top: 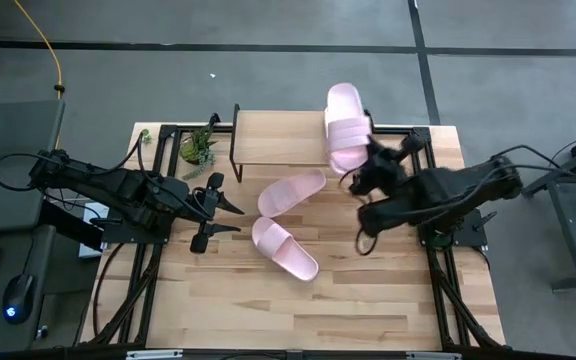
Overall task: Pick and place slides into the shelf
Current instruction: Put the pink slide on the shelf
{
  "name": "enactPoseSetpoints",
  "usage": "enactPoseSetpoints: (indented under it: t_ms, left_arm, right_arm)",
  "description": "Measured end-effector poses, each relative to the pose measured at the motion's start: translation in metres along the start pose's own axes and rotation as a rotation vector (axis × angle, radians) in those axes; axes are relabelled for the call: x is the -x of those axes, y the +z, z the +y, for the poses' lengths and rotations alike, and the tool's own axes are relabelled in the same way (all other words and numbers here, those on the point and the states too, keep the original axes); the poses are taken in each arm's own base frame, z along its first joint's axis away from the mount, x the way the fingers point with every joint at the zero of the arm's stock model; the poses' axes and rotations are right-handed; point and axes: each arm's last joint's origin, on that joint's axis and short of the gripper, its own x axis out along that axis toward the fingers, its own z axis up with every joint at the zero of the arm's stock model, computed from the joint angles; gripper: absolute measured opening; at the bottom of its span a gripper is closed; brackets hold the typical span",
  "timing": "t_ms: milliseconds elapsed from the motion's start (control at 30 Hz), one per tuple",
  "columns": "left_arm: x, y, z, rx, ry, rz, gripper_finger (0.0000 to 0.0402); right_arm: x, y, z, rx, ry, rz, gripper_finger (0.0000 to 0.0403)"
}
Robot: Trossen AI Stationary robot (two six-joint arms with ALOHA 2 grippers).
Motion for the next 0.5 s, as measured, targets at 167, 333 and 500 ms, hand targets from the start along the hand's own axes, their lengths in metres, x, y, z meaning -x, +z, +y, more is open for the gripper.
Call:
enactPoseSetpoints:
  t_ms: [167,333,500]
  left_arm:
    - [0.000,0.000,0.000,-0.001,0.001,-0.001,0.0170]
    - [0.000,0.002,0.000,-0.001,0.006,-0.016,0.0170]
    - [0.000,0.001,0.000,-0.002,0.007,-0.006,0.0170]
  right_arm:
    - [0.001,0.002,-0.030,-0.049,0.057,-0.005,0.0000]
    - [-0.014,0.023,-0.045,-0.062,0.199,-0.051,0.0000]
    - [-0.040,0.042,-0.060,-0.118,0.259,-0.154,0.0000]
